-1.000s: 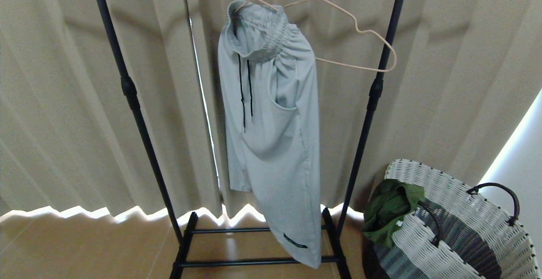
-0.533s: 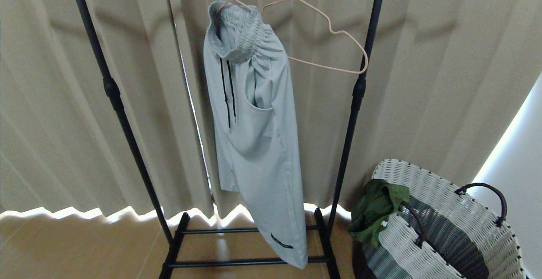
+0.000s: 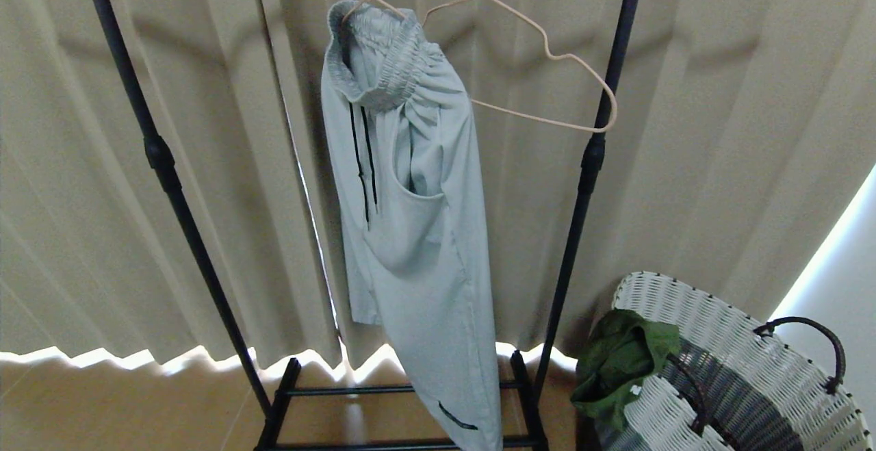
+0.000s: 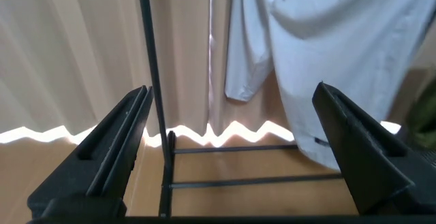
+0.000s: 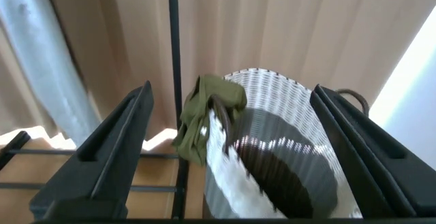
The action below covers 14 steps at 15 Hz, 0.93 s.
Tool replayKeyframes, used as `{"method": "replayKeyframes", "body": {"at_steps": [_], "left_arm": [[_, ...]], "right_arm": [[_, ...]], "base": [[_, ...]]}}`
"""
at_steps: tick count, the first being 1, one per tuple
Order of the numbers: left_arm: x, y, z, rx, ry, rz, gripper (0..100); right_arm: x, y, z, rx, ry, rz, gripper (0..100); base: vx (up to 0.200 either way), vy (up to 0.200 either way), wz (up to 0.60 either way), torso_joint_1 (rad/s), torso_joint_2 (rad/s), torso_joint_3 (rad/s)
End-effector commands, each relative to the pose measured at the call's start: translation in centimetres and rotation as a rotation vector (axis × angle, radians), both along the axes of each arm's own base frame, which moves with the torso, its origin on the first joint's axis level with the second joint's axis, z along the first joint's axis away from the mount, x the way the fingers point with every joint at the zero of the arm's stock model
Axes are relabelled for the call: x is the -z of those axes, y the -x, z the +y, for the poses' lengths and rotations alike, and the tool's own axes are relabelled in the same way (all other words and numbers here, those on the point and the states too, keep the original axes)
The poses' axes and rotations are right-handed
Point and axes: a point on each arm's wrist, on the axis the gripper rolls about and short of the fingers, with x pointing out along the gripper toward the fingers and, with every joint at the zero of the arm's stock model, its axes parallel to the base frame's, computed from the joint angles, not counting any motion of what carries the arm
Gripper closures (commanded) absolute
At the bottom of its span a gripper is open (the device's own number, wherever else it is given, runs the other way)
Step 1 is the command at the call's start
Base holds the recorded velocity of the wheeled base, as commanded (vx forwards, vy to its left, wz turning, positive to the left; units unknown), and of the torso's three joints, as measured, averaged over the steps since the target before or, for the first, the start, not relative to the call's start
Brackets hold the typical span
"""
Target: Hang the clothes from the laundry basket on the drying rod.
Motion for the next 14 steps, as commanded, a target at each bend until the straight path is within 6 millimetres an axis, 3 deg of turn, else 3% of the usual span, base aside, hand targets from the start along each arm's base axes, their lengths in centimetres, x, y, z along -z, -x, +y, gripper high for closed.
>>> {"method": "replayKeyframes", "body": {"at_steps": [1,9,14], "left_arm": [[0.00,0.00,0.00,-0.001,0.000,-0.001,0],[0.00,0.00,0.00,0.002,0.000,-0.001,0],[0.00,0.00,-0.01,0.003,0.002,-0.001,0]], "right_arm": [[-0.01,0.00,0.00,0.000,0.001,-0.002,0],[-0.01,0.00,0.00,0.001,0.004,-0.002,0],[0.02,0.00,0.01,-0.006,0.024,0.001,0]], "base": [[0.200,0.000,0.00,0.002,0.00,0.002],[0.200,0.000,0.00,0.002,0.00,0.002],[0.000,0.000,0.00,0.000,0.00,0.000]]}}
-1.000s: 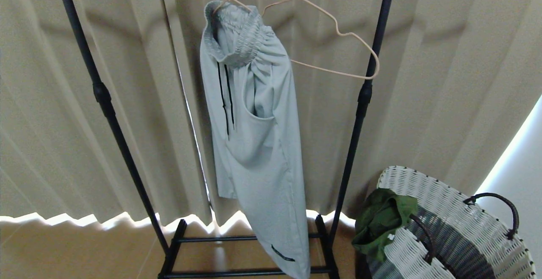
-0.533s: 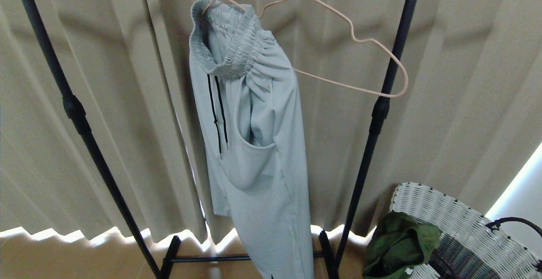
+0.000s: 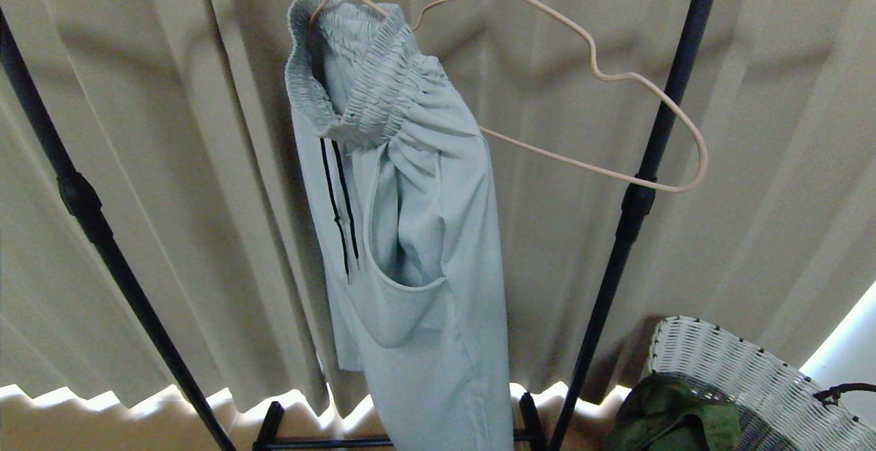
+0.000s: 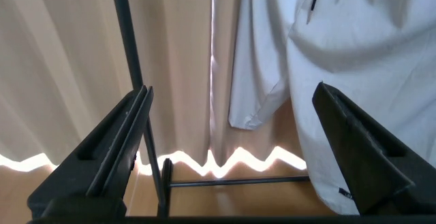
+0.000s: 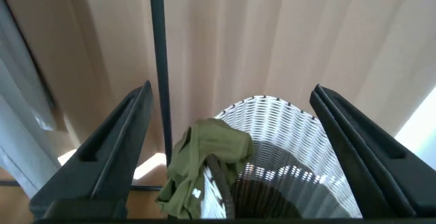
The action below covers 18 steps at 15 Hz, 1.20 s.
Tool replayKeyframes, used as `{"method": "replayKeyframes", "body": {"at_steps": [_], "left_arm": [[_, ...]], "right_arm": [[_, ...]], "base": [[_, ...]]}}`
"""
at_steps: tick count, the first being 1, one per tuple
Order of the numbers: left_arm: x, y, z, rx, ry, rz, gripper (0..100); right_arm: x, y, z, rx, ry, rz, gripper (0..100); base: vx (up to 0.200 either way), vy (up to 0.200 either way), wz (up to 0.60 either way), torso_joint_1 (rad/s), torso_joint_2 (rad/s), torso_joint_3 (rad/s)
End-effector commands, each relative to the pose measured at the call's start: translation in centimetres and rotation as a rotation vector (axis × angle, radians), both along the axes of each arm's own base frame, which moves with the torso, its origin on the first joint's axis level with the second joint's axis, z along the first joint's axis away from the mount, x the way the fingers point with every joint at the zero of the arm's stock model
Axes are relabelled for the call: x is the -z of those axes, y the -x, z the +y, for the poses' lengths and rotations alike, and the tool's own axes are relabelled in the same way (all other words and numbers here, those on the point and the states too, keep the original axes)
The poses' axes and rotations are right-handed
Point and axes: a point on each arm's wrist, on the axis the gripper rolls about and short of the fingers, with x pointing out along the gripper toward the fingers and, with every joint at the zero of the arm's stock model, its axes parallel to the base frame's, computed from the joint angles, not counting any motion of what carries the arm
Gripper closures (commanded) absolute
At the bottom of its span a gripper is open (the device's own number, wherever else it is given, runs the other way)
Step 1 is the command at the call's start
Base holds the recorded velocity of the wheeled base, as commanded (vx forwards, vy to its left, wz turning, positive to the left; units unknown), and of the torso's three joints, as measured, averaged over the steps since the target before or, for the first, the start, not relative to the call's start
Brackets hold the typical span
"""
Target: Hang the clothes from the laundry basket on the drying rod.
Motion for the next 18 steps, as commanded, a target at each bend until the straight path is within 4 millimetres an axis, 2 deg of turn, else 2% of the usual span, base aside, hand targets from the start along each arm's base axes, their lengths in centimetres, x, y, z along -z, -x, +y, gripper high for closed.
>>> {"method": "replayKeyframes", "body": {"at_steps": [1,4,5,6,7,8,9,10,11,12,13,15,18], "left_arm": [[0.0,0.0,0.0,0.000,0.001,-0.001,0],[0.0,0.0,0.0,-0.001,0.001,-0.001,0],[0.0,0.0,0.0,-0.001,0.001,-0.001,0],[0.0,0.0,0.0,-0.001,0.001,-0.001,0],[0.0,0.0,0.0,-0.001,0.001,-0.001,0],[0.0,0.0,0.0,-0.001,0.001,-0.001,0],[0.0,0.0,0.0,-0.001,0.001,-0.001,0],[0.0,0.0,0.0,-0.001,0.001,-0.001,0],[0.0,0.0,0.0,-0.001,0.001,-0.001,0],[0.0,0.0,0.0,-0.001,0.001,-0.001,0],[0.0,0.0,0.0,-0.001,0.001,-0.001,0],[0.0,0.0,0.0,-0.001,0.001,-0.001,0],[0.0,0.0,0.0,-0.001,0.002,-0.001,0]], "right_arm": [[0.0,0.0,0.0,-0.003,0.014,0.001,0],[-0.2,-0.7,0.2,-0.119,0.170,0.091,0],[-1.3,-1.6,0.2,-0.130,0.211,0.187,0],[-1.6,-1.8,0.3,-0.134,0.216,0.198,0],[-4.9,-4.7,0.3,-0.152,0.218,0.337,0],[-5.9,-6.6,0.4,-0.164,0.222,0.418,0],[-5.9,-6.7,0.4,-0.165,0.222,0.426,0],[-6.0,-9.6,0.5,-0.196,0.285,0.561,0],[-5.8,-10.5,0.5,-0.214,0.321,0.600,0],[-5.8,-10.5,0.5,-0.214,0.321,0.600,0],[-5.1,-12.5,0.6,-0.253,0.382,0.694,0],[-4.4,-13.5,0.6,-0.260,0.394,0.759,0],[-4.2,-13.6,0.6,-0.252,0.399,0.782,0]], "base": [[0.000,0.000,0.00,0.000,0.00,0.000],[0.000,0.000,0.00,0.000,0.00,0.000],[0.000,0.000,0.00,0.000,0.00,0.000],[0.000,0.000,0.00,0.000,0.00,0.000],[0.000,0.000,0.00,0.000,0.00,0.000],[0.000,0.000,0.00,0.000,0.00,0.000],[0.000,0.000,0.00,0.000,0.00,0.000],[0.000,0.000,0.00,0.000,0.00,0.000],[0.000,0.000,0.00,0.000,0.00,0.000],[0.000,0.000,0.00,0.000,0.00,0.000],[0.000,0.000,0.00,0.000,0.00,0.000],[0.000,0.000,0.00,0.000,0.00,0.000],[0.000,0.000,0.00,0.000,0.00,0.000]]}}
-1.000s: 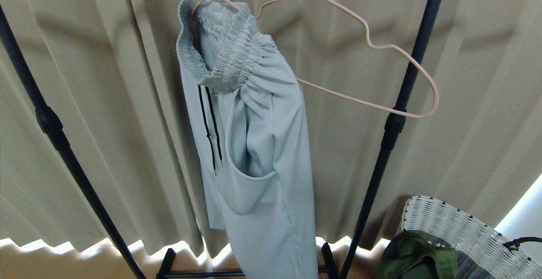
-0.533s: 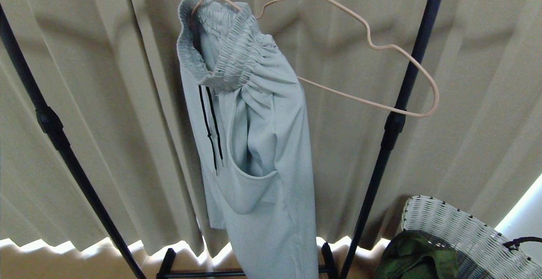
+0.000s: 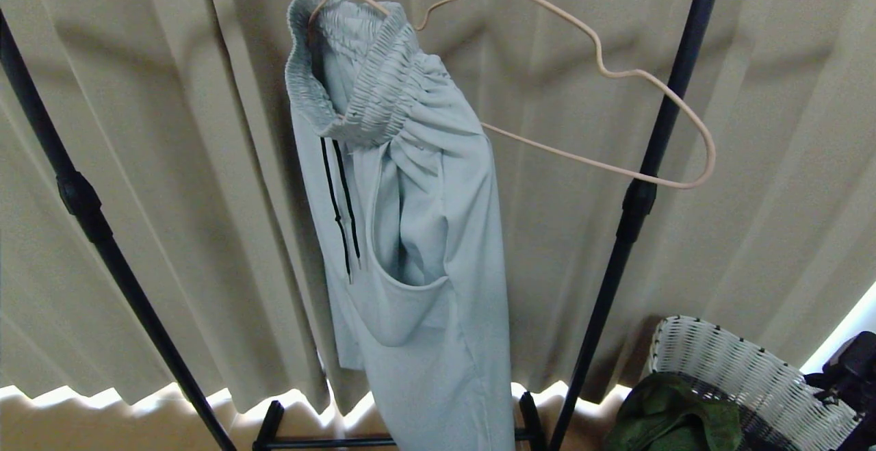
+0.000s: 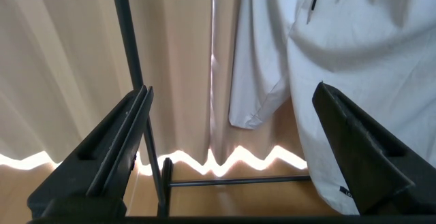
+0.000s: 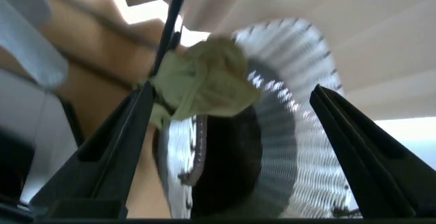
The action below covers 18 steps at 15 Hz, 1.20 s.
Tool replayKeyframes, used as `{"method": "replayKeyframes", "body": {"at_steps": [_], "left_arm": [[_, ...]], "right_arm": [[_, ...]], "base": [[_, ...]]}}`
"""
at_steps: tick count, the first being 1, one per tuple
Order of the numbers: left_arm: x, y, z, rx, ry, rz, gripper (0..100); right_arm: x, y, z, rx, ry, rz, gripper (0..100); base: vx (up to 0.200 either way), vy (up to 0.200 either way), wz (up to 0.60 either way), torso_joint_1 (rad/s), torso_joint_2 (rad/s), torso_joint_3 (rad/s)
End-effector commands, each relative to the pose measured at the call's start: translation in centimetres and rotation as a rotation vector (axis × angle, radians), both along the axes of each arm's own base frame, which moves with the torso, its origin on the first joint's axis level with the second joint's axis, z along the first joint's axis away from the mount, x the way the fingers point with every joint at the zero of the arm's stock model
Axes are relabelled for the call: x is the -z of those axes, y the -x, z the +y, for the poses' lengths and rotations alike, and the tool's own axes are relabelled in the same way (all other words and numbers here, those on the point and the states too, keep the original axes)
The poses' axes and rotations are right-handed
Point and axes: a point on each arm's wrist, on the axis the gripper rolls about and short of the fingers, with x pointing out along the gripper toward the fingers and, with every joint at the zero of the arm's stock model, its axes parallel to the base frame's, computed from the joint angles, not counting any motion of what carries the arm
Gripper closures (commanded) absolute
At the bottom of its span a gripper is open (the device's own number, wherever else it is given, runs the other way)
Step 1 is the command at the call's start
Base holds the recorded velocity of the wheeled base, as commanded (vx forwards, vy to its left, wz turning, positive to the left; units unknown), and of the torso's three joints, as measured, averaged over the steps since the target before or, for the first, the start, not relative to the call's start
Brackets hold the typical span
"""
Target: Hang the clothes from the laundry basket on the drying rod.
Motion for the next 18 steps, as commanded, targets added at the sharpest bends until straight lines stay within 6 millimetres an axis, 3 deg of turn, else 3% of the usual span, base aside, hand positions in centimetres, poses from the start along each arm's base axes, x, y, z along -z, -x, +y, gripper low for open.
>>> {"method": "replayKeyframes", "body": {"at_steps": [1,4,11,13,14,18], "left_arm": [[0.0,0.0,0.0,0.000,0.000,-0.001,0],[0.0,0.0,0.0,0.000,0.002,-0.001,0],[0.0,0.0,0.0,0.000,0.002,-0.001,0],[0.0,0.0,0.0,0.000,0.000,-0.001,0],[0.0,0.0,0.0,0.000,0.002,-0.001,0],[0.0,0.0,0.0,0.000,0.002,-0.001,0]], "right_arm": [[0.9,-0.9,0.0,0.001,0.005,0.083,0],[1.4,-1.9,0.1,0.007,0.017,0.136,0],[5.0,-4.8,1.0,-0.018,0.079,0.347,0],[5.5,-5.4,1.0,-0.016,0.080,0.352,0],[6.5,-6.9,1.1,0.001,0.095,0.342,0],[7.1,-9.0,1.1,0.046,0.145,0.326,0]], "base": [[0.000,0.000,0.00,0.000,0.00,0.000],[0.000,0.000,0.00,0.000,0.00,0.000],[0.000,0.000,0.00,0.000,0.00,0.000],[0.000,0.000,0.00,0.000,0.00,0.000],[0.000,0.000,0.00,0.000,0.00,0.000],[0.000,0.000,0.00,0.000,0.00,0.000]]}}
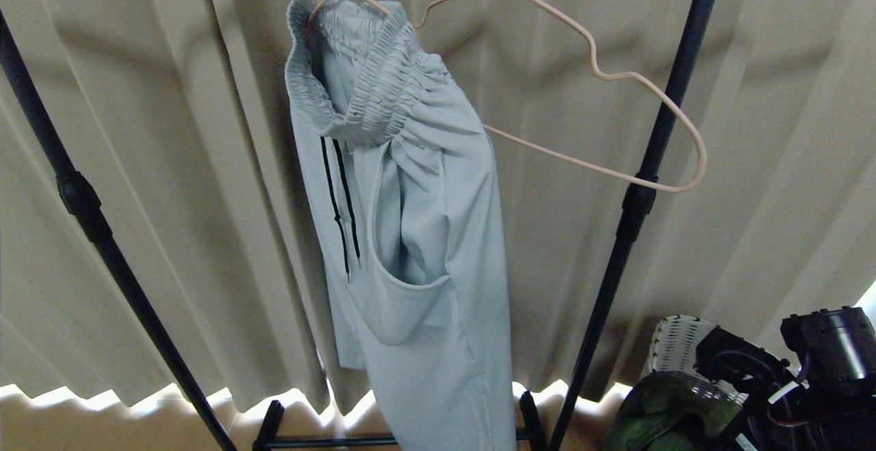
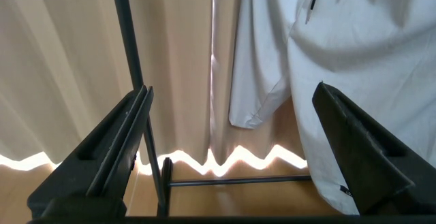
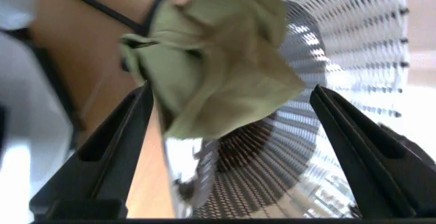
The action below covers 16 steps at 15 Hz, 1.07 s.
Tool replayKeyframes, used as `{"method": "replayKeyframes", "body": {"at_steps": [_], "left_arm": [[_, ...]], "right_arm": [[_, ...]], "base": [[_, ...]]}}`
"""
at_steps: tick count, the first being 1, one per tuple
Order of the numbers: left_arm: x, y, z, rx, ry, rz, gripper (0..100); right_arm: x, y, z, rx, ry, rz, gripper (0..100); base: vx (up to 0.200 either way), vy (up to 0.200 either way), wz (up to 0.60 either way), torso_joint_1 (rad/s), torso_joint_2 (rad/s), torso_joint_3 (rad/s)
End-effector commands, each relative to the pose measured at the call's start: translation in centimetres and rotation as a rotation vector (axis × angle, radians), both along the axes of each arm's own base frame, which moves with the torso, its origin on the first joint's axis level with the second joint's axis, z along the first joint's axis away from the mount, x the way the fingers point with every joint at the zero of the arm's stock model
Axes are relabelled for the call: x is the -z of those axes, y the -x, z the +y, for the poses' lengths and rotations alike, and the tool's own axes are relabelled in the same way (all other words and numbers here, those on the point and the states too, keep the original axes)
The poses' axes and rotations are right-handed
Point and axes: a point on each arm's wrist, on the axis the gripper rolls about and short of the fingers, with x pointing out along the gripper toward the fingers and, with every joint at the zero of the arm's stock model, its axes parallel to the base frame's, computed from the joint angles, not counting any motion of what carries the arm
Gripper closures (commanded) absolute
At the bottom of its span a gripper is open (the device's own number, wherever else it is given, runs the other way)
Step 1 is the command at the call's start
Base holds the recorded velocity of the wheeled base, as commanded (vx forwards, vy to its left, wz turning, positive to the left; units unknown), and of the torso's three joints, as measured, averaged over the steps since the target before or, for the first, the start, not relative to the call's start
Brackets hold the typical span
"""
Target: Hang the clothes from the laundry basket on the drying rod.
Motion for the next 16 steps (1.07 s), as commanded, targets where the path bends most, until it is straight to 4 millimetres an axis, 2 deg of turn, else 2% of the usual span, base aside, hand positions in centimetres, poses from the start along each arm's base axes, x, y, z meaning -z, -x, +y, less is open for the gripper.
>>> {"method": "replayKeyframes", "body": {"at_steps": [1,8,9,13,15,16], "left_arm": [[0.0,0.0,0.0,0.000,0.000,-0.001,0],[0.0,0.0,0.0,0.000,0.000,-0.001,0],[0.0,0.0,0.0,0.000,0.000,-0.001,0],[0.0,0.0,0.0,0.000,0.000,-0.001,0],[0.0,0.0,0.0,0.000,0.000,-0.001,0],[0.0,0.0,0.0,0.000,0.000,-0.001,0]], "right_arm": [[1.2,-1.3,0.0,0.010,0.018,0.047,0],[1.8,-1.8,-0.1,0.034,0.044,0.052,0],[1.8,-1.8,-0.1,0.034,0.044,0.050,100],[1.3,-1.7,-0.1,0.034,0.038,0.004,100],[0.4,-0.9,-0.2,0.034,0.026,-0.039,100],[-0.9,0.1,-0.2,0.035,0.014,-0.108,100]], "base": [[0.000,0.000,0.00,0.000,0.00,0.000],[0.000,0.000,0.00,0.000,0.00,0.000],[0.000,0.000,0.00,0.000,0.00,0.000],[0.000,0.000,0.00,0.000,0.00,0.000],[0.000,0.000,0.00,0.000,0.00,0.000],[0.000,0.000,0.00,0.000,0.00,0.000]]}}
